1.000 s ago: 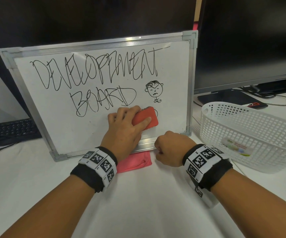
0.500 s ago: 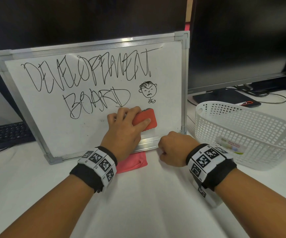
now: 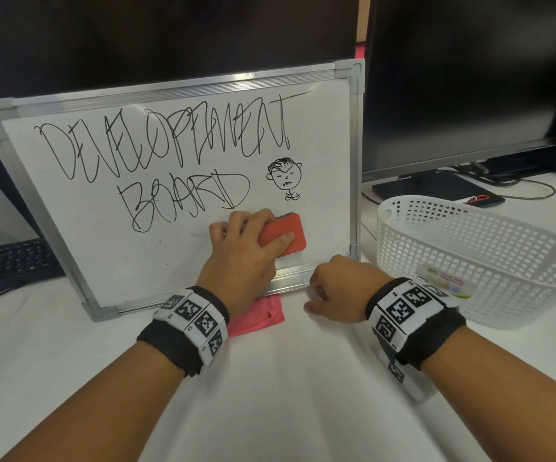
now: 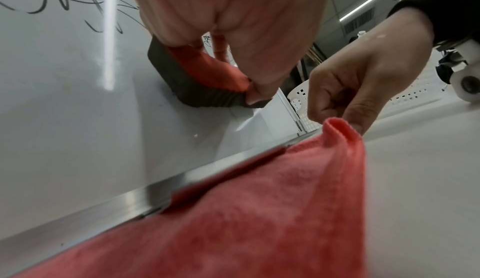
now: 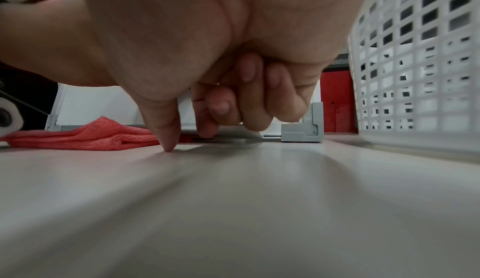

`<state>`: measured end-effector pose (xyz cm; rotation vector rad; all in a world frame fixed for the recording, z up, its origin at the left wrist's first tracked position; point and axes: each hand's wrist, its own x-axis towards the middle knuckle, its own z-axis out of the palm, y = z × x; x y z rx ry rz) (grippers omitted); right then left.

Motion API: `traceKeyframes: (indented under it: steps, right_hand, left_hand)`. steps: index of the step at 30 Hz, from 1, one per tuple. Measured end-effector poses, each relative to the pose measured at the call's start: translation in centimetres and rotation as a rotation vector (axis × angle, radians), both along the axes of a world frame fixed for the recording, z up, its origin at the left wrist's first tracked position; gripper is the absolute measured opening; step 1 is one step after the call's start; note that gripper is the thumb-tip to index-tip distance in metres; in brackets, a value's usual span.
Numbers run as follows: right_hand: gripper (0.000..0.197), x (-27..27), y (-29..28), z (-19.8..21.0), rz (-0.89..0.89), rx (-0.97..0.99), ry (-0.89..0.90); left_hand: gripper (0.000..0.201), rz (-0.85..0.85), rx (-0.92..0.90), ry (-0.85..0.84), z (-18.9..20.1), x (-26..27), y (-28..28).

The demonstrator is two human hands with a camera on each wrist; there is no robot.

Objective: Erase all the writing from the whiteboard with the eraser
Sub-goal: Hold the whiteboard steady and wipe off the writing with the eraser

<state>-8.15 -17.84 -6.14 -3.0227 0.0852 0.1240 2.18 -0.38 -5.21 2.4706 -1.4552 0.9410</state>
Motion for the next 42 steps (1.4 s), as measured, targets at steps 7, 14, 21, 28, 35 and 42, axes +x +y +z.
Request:
traceKeyframes:
  steps: [7, 14, 21, 28, 35, 42]
  right_hand:
    - [0.039, -0.1, -0.3, 0.0, 0.007, -0.008, 0.009]
    - [0.038, 0.0, -0.4, -0.1, 0.003, 0.006, 0.008]
    - [0.036, 0.1, -0.4, -0.2, -0.004, 0.01, -0.006]
    - [0.036, 0.1, 0.2, 0.4, 0.022, 0.034, -0.086]
    - [0.034, 1.5, 2.2, 0.3, 0.149, 0.068, -0.284]
    - [0.039, 2.7, 2.6, 0.1, 0.146, -0.027, -0.381]
  left_hand:
    - [0.05, -0.072, 0.179, 0.042, -0.9, -0.2, 0.0]
    - [0.046, -0.021, 0.083, 0.044, -0.2, -0.2, 0.2]
    - [0.045, -0.014, 0.088, 0.06, -0.2, -0.4, 0.4]
    - [0.046, 0.118, -0.08, 0.106, 0.8, 0.1, 2.9]
    - [0.044, 0.242, -0.263, 0.15, 0.8, 0.6, 8.7]
    - [0.044, 0.333, -0.35, 0.118, 1.0, 0.9, 13.5]
